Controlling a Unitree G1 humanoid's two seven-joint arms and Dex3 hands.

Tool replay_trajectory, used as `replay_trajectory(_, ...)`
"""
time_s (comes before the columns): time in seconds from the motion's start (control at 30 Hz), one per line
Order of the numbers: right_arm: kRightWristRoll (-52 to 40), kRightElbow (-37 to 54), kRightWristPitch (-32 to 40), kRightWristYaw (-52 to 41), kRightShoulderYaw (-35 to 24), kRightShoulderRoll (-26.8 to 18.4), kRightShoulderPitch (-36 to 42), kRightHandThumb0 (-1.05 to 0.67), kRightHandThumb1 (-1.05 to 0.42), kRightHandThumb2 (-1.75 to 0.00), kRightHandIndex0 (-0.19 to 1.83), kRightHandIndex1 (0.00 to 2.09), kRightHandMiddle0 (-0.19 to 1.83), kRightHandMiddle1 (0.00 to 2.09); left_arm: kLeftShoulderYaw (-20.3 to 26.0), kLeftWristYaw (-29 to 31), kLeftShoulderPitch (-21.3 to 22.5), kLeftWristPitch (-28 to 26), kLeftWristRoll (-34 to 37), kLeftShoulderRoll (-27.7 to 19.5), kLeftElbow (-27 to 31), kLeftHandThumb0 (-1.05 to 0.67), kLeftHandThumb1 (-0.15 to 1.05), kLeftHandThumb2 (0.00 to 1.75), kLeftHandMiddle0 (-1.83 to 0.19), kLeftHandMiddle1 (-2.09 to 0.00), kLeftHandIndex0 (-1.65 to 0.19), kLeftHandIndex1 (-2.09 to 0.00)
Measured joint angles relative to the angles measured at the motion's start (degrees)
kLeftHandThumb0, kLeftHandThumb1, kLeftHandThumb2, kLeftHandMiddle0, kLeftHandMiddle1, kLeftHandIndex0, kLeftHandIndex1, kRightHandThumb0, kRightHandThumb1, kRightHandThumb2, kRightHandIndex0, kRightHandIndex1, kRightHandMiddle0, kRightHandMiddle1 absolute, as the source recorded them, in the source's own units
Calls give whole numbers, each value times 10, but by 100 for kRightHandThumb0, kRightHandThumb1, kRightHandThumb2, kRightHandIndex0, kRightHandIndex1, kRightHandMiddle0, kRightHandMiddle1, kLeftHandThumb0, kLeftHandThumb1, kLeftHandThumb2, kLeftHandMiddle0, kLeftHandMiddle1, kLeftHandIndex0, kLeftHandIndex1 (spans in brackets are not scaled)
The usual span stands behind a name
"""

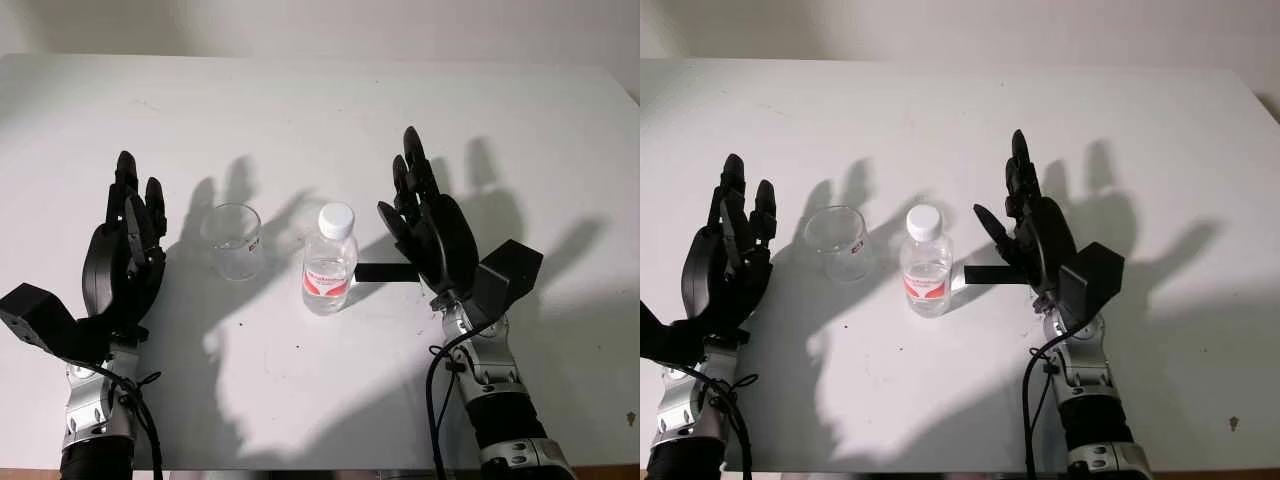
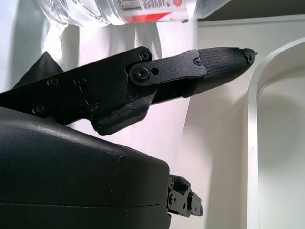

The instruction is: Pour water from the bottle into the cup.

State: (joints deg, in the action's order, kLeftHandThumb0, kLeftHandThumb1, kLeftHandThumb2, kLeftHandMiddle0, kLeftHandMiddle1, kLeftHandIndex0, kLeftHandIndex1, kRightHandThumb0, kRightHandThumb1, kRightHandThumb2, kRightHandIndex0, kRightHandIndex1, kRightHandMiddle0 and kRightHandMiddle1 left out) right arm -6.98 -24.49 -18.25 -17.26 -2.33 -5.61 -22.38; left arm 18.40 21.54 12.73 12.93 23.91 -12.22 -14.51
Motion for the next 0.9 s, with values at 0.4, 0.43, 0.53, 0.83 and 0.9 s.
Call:
replay_trajectory(0.4,-3,-23,14,-34,2,-6,-9,-95,-105,-26,-19,0,-19,0,0,0,0,-1,-5,-4,3,-74,105,68,19,0,19,0)
replay_trajectory(0.43,-5,-25,13,-42,2,-9,-9,-97,-105,-26,-19,0,-19,0,0,0,0,-1,-6,-4,3,-74,105,68,19,0,19,0)
replay_trajectory(0.53,-11,-27,10,-66,-3,-23,-9,-100,-105,-23,-19,0,-19,0,-1,-2,0,-2,-6,-4,2,-74,105,67,19,0,19,0)
replay_trajectory(0.83,-58,-27,-22,-184,-24,-78,-3,-105,-105,-15,-19,0,-19,0,-1,10,2,-6,6,1,0,-74,105,66,19,0,19,0)
replay_trajectory(0.9,-58,-25,-33,-211,-23,-93,1,-105,-105,-14,-19,0,-19,0,-1,11,4,-8,6,1,-3,-74,105,66,19,0,19,0)
